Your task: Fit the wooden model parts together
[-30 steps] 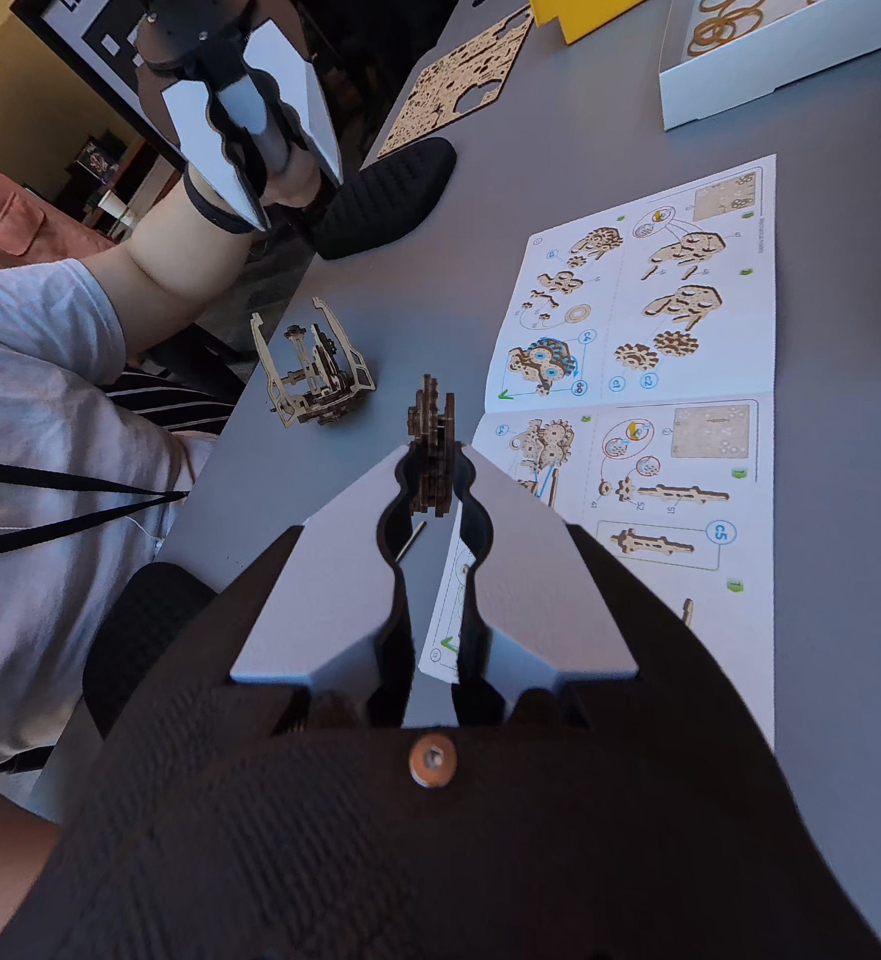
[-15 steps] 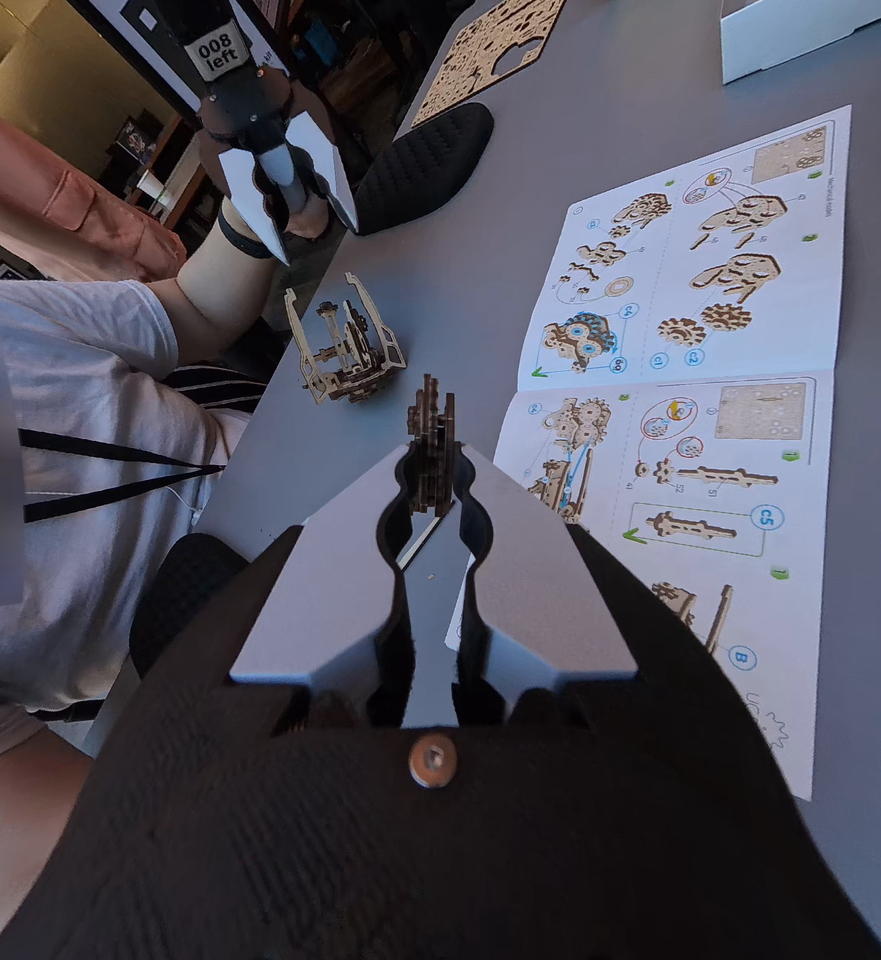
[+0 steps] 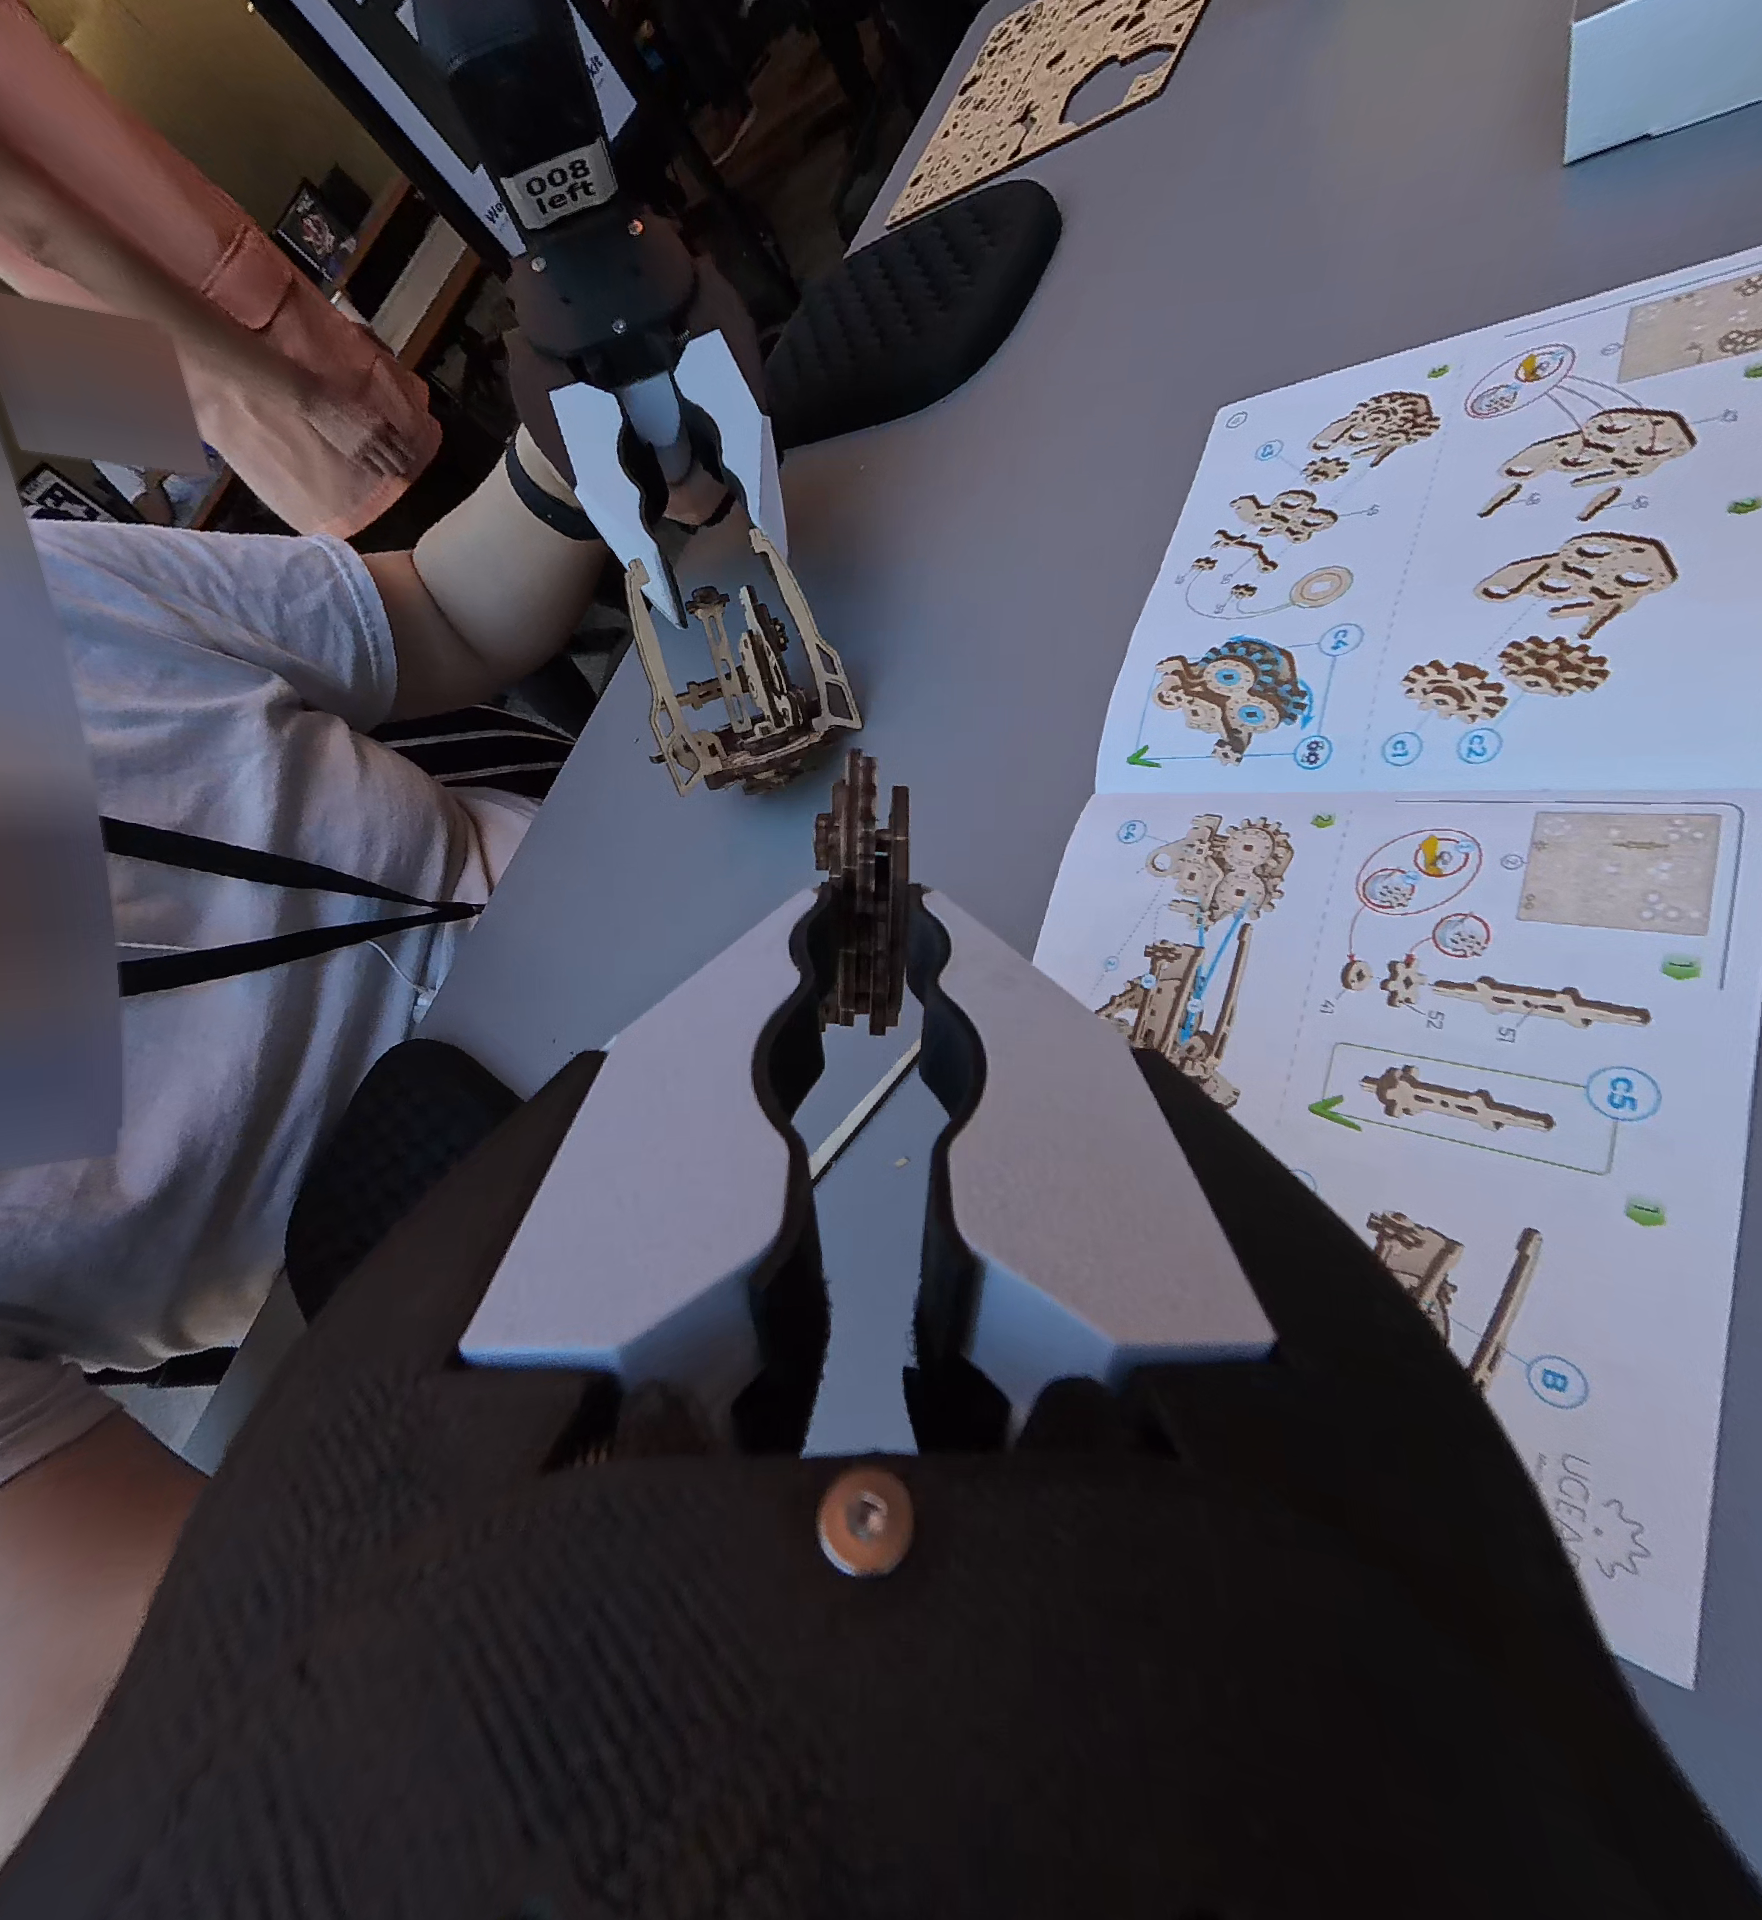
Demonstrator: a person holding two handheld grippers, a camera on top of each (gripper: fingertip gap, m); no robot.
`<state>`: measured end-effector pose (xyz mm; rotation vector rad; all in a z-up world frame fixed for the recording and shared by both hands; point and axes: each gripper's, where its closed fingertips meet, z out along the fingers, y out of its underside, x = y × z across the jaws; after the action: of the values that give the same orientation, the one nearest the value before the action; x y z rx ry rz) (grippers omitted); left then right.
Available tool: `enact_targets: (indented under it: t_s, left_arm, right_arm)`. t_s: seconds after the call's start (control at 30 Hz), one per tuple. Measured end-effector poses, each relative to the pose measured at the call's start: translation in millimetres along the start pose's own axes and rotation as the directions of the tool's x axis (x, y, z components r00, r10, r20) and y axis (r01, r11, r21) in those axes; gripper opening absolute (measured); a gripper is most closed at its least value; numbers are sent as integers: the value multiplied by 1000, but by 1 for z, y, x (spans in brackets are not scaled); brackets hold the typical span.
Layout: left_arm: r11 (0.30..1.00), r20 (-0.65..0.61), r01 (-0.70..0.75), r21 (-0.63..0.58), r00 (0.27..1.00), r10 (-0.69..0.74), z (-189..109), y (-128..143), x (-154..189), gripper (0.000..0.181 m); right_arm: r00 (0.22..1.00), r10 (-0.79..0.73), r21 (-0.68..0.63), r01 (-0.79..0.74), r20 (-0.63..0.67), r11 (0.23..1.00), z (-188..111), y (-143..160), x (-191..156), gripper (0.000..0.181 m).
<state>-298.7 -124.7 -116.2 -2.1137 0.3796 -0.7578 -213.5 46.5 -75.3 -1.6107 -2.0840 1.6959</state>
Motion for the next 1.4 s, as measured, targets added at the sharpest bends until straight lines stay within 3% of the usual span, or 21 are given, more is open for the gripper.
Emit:
enact_targets:
  t_s: [0.73,1.4]
  left_arm:
    - [999,-18,27,27,999,-27,1,-3,-3,33]
    - [995,-29,57,85,998,-55,-5,-9,-6,30]
  right_arm:
    - [995,-92,84,90,24,992,0,-25,-20,10]
    - [972,-210,121,197,107,973,35,-58,-72,11]
